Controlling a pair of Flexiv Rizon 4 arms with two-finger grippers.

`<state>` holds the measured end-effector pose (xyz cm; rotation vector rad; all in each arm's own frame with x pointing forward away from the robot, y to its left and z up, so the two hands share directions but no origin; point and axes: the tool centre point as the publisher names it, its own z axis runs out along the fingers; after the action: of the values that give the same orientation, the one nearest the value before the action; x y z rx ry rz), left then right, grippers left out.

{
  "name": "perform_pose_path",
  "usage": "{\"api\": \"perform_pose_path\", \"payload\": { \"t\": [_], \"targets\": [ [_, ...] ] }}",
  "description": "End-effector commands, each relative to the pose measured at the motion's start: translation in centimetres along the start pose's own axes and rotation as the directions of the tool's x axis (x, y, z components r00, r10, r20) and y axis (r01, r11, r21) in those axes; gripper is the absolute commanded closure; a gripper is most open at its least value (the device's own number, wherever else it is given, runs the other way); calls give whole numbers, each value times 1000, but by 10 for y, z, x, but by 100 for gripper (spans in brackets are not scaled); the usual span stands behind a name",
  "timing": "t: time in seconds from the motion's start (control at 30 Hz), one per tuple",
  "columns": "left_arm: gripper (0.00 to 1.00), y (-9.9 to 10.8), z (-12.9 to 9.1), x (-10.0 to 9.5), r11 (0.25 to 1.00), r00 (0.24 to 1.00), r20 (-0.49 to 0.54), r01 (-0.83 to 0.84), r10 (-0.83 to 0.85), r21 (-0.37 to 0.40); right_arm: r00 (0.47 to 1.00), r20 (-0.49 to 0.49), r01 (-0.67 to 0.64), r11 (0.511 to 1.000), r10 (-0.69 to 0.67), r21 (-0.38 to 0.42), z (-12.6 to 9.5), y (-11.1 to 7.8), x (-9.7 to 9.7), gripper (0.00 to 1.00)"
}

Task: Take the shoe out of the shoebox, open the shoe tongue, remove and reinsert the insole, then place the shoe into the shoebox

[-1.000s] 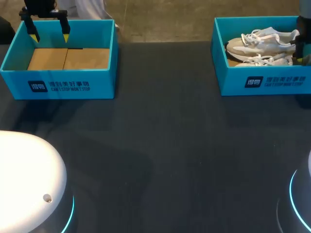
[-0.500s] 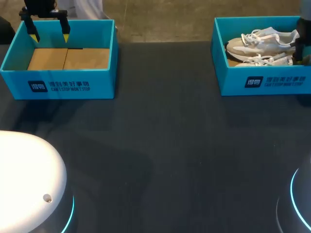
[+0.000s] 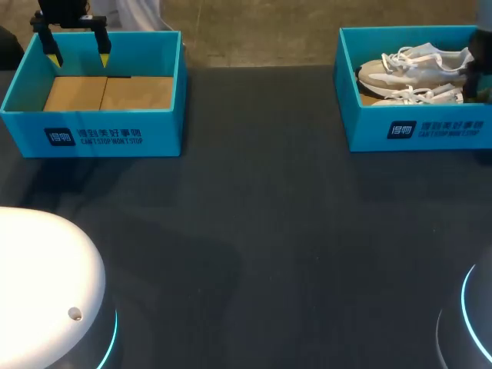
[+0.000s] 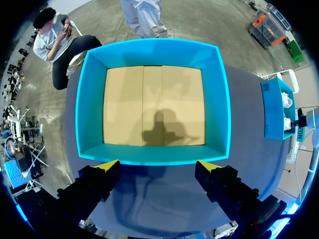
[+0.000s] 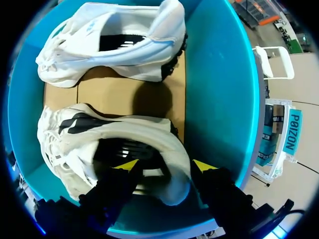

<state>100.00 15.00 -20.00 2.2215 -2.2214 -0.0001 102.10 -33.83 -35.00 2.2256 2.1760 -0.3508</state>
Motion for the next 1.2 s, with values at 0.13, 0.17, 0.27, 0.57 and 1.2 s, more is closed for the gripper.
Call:
{"api": "perform_pose_path", "payload": {
  "t": [0.13,0.17,0.27,0.57,1.2],
  "targets": [
    [0,0,0,0,1000,1000,0,0,0,0,1000,-24,6,1000,-5,23,7,2,-4,35],
    [0,0,0,0,1000,1000,0,0,0,0,1000,-27,5,1000,-4,26,8,1,-4,35],
    [0,0,0,0,1000,1000,0,0,0,0,1000,-30,9,999,-8,35,12,0,-4,35],
    [0,0,0,0,1000,1000,0,0,0,0,998,-55,14,999,-12,42,18,-3,-3,36],
    [0,0,0,0,1000,1000,0,0,0,0,995,-102,15,999,-12,33,26,-5,6,100]
  ]
}}
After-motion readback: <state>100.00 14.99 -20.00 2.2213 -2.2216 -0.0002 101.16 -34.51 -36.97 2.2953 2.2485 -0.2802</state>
